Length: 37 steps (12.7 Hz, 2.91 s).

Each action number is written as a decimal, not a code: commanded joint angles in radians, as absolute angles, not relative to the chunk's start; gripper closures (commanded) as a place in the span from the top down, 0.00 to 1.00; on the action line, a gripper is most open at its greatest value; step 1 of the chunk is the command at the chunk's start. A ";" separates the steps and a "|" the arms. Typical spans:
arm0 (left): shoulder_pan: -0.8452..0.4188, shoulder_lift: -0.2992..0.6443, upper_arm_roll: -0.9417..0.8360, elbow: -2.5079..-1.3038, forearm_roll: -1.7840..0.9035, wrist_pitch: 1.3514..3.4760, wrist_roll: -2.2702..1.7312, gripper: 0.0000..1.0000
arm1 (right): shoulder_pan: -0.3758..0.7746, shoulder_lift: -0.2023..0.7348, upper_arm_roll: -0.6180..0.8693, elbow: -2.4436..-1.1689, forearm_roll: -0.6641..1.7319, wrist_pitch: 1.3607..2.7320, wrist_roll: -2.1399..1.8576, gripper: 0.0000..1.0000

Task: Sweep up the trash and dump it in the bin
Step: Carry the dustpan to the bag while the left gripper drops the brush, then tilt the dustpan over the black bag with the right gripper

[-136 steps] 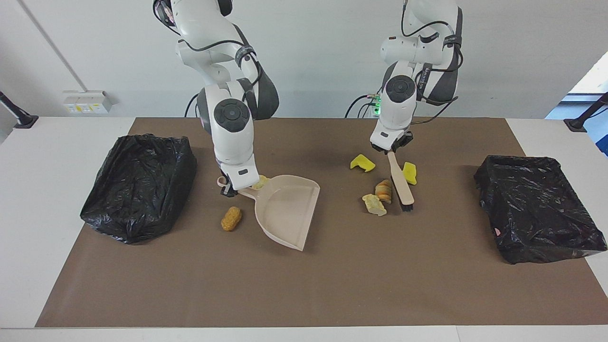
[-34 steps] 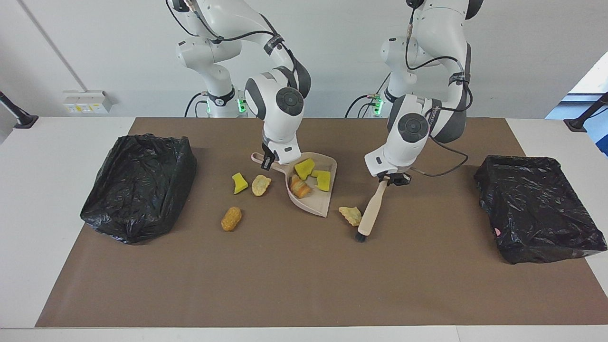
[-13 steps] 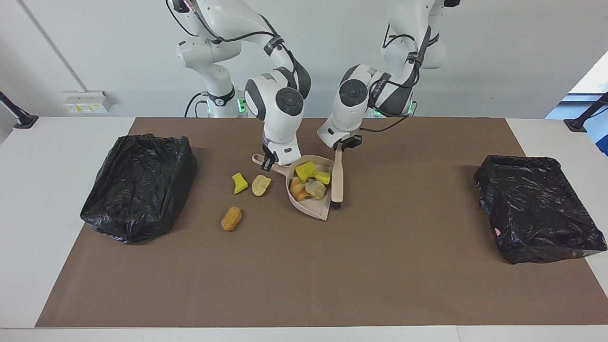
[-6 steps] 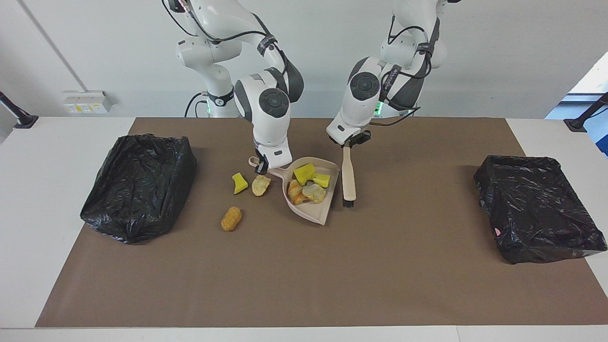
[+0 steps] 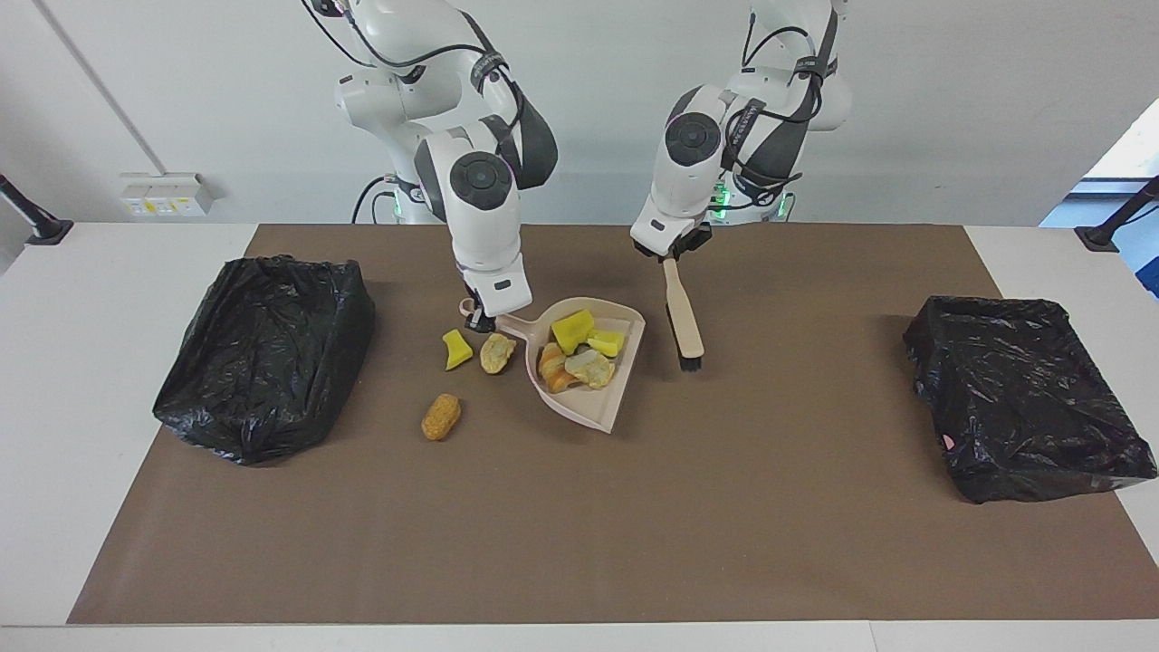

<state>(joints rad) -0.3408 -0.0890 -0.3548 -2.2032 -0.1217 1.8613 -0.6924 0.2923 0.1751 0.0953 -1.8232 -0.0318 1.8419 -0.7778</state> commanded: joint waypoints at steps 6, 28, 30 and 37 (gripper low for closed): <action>-0.364 -0.382 -0.593 -2.519 -0.368 2.042 -0.736 0.00 | 0.108 0.066 0.097 -1.793 0.058 1.804 -0.925 0.00; -0.252 0.018 -0.539 -2.121 -0.060 2.021 -0.607 1.00 | -0.511 0.038 0.049 -1.798 -0.340 1.836 -1.552 0.00; -0.252 0.041 -0.459 -2.036 0.030 1.967 -0.556 1.00 | -0.483 0.038 0.049 -1.822 -0.469 1.870 -1.546 0.00; -0.250 0.009 -0.088 -1.740 0.018 1.683 -0.132 1.00 | -0.414 0.043 0.051 -1.858 -0.708 1.936 -1.513 0.00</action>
<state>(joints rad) -0.2430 0.0064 -0.1477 -1.8191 0.0136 1.7530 -0.1996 -0.4164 0.0551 0.0481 -1.8367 -0.6487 1.9073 -1.5352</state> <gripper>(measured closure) 0.000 0.678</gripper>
